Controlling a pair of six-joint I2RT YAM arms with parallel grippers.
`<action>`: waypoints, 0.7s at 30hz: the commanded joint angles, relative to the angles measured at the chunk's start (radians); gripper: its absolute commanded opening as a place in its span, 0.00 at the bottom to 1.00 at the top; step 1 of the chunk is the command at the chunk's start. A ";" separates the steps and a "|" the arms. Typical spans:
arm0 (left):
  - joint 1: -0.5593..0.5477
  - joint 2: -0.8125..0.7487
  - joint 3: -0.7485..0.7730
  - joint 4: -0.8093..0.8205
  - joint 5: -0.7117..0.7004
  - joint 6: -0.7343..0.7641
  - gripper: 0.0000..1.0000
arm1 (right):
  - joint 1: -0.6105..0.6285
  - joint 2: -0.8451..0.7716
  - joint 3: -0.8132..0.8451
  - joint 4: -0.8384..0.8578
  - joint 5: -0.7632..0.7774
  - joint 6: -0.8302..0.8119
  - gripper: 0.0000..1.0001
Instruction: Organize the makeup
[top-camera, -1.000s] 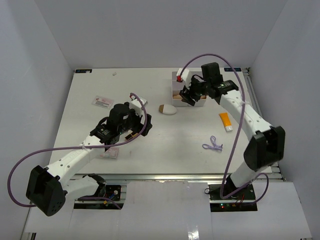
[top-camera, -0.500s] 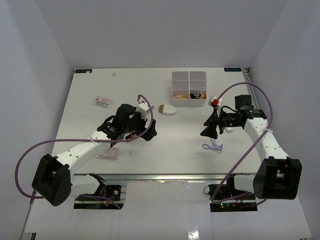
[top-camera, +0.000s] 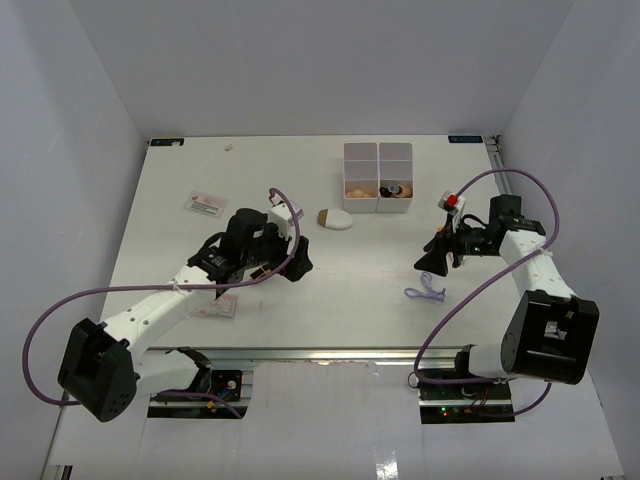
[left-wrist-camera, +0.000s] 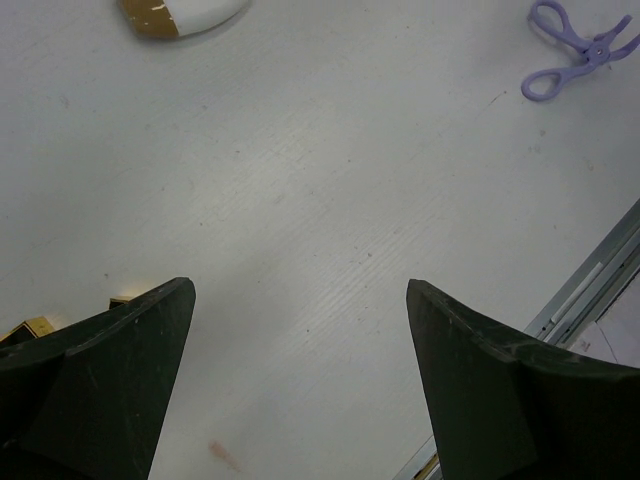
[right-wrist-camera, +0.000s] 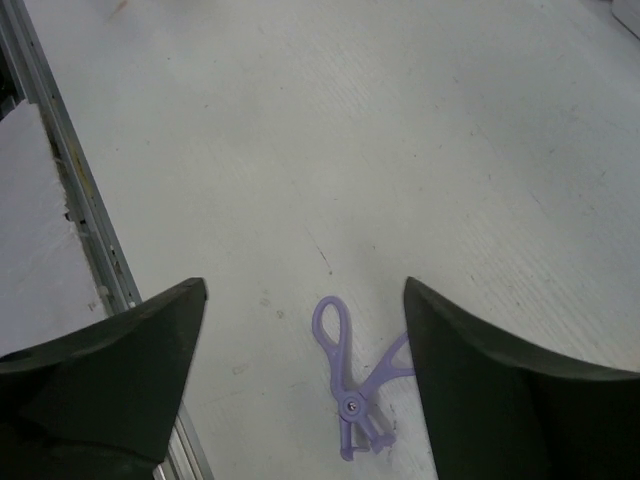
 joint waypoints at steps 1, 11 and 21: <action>-0.001 -0.060 0.034 -0.019 -0.080 -0.016 0.98 | -0.016 0.047 -0.001 0.022 0.024 0.038 0.90; 0.001 -0.110 0.042 -0.024 -0.052 -0.030 0.93 | -0.016 0.063 -0.050 0.284 0.306 0.302 0.90; 0.001 -0.104 0.035 -0.017 -0.056 -0.025 0.93 | -0.027 0.024 -0.072 0.367 0.422 0.442 0.90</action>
